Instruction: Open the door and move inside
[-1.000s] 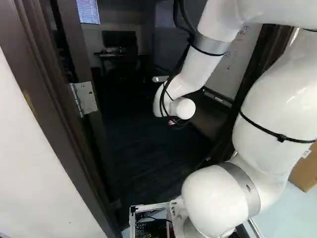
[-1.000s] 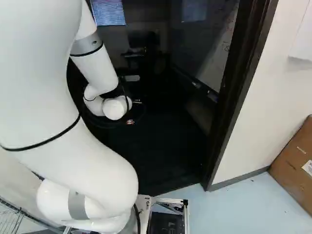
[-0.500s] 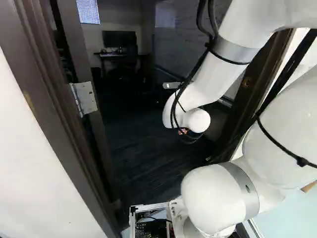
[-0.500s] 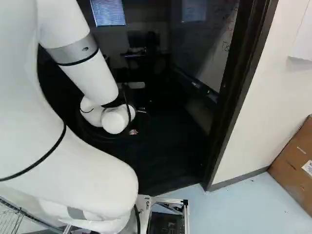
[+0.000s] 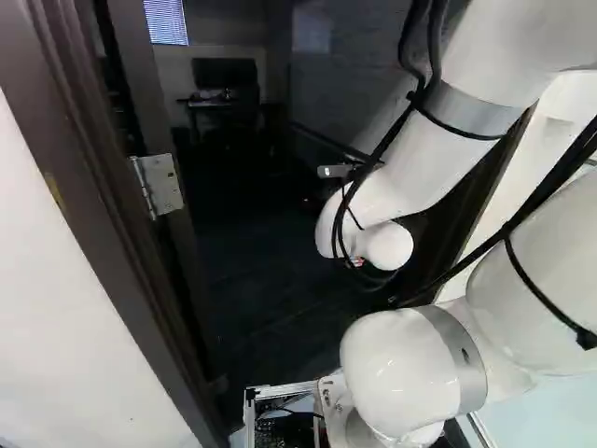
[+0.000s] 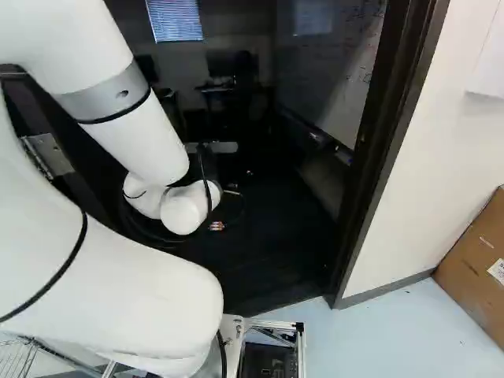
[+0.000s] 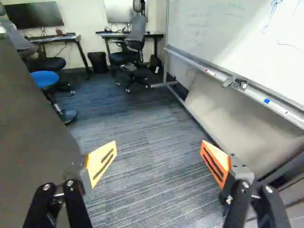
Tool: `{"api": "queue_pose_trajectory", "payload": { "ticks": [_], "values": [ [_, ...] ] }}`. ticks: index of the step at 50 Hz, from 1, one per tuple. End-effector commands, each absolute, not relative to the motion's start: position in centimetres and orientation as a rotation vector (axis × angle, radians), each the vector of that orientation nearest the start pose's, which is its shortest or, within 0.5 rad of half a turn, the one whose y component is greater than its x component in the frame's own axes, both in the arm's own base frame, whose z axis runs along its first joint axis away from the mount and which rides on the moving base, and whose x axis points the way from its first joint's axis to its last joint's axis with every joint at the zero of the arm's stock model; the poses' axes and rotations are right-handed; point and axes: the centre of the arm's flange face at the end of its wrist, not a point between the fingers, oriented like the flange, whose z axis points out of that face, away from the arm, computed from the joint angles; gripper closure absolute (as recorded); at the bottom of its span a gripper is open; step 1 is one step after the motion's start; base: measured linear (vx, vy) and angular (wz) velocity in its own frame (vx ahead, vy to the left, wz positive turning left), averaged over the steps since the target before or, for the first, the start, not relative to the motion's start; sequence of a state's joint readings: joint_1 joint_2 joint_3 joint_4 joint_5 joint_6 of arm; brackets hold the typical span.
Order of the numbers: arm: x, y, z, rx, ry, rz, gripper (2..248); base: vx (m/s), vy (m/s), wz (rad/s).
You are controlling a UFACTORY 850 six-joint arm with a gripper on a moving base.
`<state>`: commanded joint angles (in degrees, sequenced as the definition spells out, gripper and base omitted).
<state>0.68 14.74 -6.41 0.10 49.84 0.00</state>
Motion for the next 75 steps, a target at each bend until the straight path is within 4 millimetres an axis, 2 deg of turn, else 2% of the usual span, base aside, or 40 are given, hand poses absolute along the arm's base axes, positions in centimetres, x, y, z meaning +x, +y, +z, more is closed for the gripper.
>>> {"api": "queue_pose_trajectory", "payload": {
  "ticks": [18,75],
  "values": [
    [27.05,0.01,36.57,-2.558,0.000,-1.824,3,0.000,0.000,0.000],
    [27.03,0.00,36.56,-2.558,0.000,-1.824,3,0.016,-0.002,0.000]
  ]
}}
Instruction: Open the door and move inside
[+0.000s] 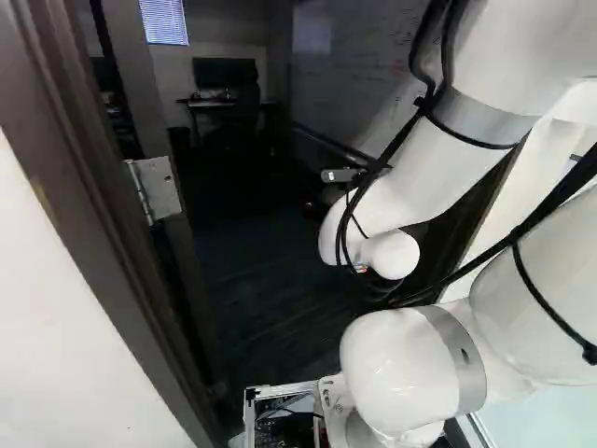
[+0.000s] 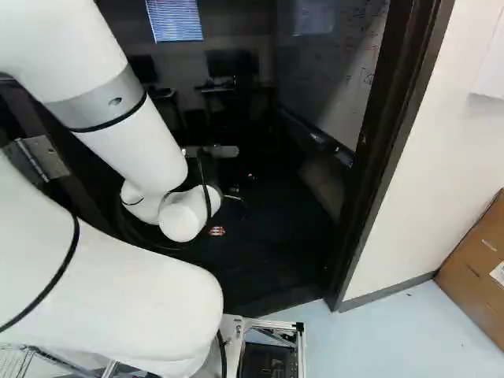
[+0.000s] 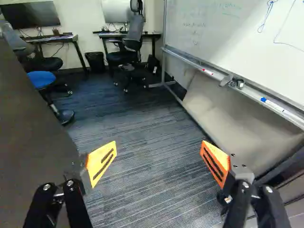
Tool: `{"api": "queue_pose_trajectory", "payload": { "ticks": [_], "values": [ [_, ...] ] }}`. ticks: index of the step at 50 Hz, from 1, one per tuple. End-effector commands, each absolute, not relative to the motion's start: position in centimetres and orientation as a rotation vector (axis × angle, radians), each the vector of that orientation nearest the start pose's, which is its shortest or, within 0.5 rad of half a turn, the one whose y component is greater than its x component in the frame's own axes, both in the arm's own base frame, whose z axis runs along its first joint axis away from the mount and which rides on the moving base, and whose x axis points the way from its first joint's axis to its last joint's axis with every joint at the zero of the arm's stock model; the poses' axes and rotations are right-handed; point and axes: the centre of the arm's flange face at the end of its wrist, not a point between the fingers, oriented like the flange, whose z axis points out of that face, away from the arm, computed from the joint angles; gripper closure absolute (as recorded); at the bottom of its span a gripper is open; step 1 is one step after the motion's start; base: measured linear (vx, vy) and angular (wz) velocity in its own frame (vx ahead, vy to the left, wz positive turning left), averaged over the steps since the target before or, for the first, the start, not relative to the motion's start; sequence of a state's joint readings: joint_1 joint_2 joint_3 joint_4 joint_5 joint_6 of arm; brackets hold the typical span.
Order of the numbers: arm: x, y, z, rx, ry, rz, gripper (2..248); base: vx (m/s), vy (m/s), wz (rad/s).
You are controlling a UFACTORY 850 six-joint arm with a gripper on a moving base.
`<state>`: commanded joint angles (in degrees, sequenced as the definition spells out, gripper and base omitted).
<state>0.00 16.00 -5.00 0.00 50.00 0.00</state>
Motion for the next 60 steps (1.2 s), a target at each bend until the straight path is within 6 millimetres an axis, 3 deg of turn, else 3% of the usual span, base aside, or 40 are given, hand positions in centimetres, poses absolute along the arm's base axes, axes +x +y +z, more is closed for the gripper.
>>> {"api": "queue_pose_trajectory", "payload": {
  "ticks": [30,60],
  "values": [
    [27.03,0.00,36.56,-2.558,0.000,-1.824,3,0.126,-0.040,-0.003],
    [27.03,0.00,36.56,-2.558,0.000,-1.824,3,0.124,-0.004,0.231]
  ]
}}
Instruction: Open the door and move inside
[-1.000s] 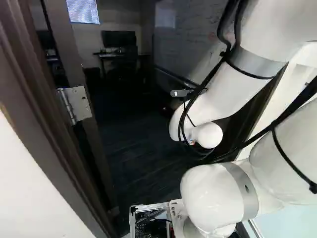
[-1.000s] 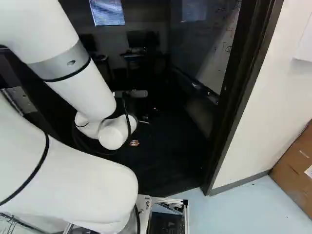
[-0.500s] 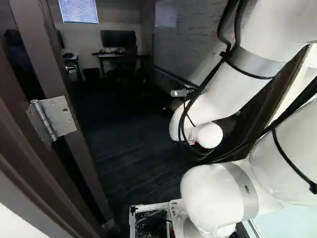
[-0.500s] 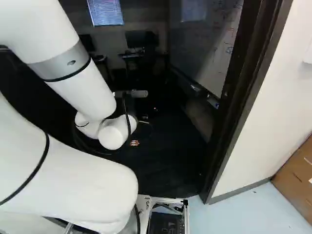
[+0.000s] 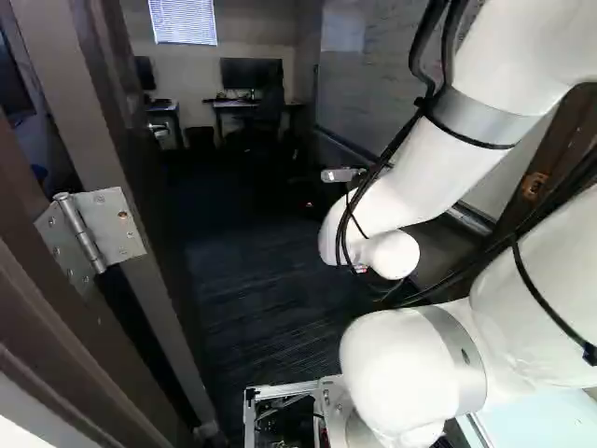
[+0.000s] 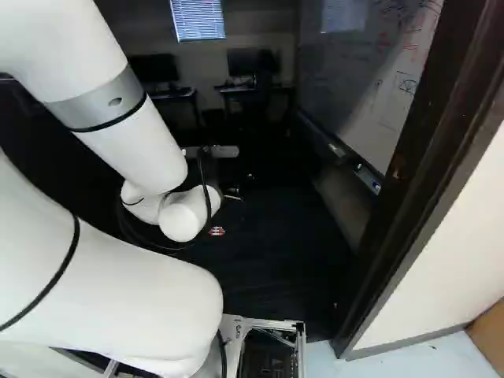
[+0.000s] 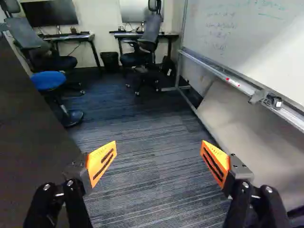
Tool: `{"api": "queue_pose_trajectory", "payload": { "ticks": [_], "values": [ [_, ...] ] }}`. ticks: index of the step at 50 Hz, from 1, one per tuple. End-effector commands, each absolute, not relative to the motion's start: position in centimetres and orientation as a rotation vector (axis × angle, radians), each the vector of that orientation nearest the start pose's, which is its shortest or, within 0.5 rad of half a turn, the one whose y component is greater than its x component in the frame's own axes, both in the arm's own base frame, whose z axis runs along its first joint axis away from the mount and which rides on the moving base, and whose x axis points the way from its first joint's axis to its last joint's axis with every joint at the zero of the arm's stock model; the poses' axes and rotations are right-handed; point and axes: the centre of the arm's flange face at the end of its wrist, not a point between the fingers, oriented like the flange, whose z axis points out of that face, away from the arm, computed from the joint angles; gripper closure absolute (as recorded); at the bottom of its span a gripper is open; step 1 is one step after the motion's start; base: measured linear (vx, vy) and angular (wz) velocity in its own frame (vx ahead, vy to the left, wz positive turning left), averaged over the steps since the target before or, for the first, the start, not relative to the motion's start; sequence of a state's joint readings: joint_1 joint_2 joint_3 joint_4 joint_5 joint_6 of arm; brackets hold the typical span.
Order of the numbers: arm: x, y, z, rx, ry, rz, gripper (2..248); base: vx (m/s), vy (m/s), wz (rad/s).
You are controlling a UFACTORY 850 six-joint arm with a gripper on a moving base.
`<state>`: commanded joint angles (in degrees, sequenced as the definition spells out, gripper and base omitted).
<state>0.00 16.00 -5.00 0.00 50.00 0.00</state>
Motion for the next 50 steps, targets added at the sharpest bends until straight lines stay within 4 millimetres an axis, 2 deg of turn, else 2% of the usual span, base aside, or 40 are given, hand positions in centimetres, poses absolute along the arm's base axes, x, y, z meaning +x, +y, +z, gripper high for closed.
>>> {"api": "queue_pose_trajectory", "payload": {
  "ticks": [27,38,50],
  "values": [
    [27.03,0.00,36.56,-2.558,0.000,-1.824,3,0.139,0.005,0.316],
    [27.03,0.00,36.56,-2.558,0.000,-1.824,3,0.119,-0.066,-0.014],
    [27.03,0.00,36.56,-2.558,0.000,-1.824,3,0.081,0.000,-0.011]
  ]
}}
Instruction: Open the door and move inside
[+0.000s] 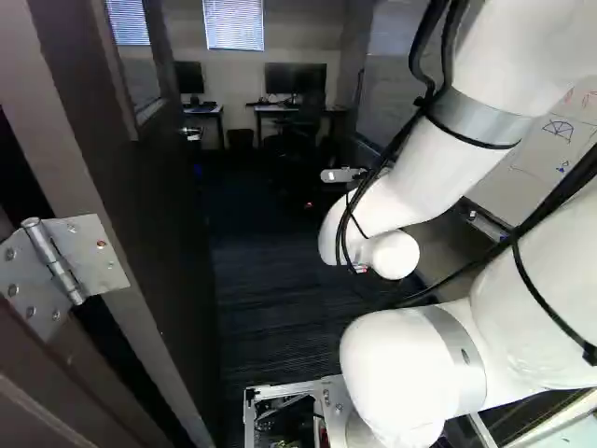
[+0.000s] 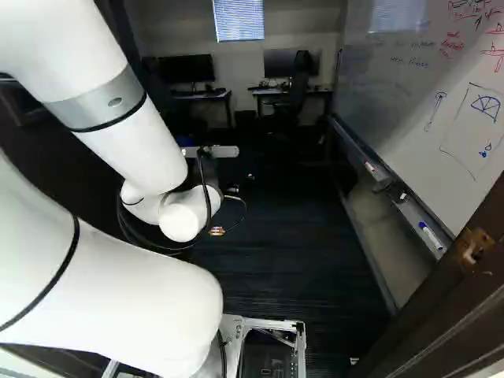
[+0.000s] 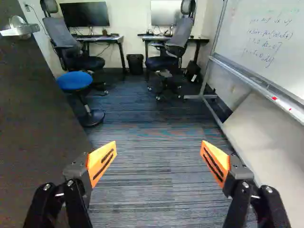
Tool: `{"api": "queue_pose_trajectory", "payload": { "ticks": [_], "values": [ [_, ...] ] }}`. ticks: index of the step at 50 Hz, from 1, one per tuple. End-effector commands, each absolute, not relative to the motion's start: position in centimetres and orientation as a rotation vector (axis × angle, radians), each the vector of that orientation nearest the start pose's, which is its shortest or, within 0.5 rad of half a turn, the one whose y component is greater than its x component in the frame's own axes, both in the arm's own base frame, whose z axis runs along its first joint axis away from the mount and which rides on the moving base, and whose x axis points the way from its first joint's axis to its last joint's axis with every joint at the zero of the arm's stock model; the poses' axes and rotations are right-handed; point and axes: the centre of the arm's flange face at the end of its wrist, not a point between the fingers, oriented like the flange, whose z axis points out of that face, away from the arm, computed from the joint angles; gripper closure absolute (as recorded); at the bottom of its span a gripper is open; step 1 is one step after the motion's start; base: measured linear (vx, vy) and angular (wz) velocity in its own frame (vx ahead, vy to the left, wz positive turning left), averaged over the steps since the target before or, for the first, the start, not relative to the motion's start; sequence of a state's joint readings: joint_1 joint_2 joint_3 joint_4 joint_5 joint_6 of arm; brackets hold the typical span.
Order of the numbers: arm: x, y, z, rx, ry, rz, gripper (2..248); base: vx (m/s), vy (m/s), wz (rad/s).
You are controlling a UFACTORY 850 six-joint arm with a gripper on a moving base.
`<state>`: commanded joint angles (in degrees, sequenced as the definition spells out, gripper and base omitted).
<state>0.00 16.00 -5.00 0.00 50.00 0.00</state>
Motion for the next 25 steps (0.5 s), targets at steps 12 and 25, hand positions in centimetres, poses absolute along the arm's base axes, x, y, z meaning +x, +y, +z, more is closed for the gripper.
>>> {"api": "queue_pose_trajectory", "payload": {
  "ticks": [12,25],
  "values": [
    [27.03,0.00,36.56,-2.558,0.000,-1.824,3,0.139,0.004,0.002],
    [27.03,0.00,36.56,-2.558,0.000,-1.824,3,0.162,0.004,-0.001]
  ]
}}
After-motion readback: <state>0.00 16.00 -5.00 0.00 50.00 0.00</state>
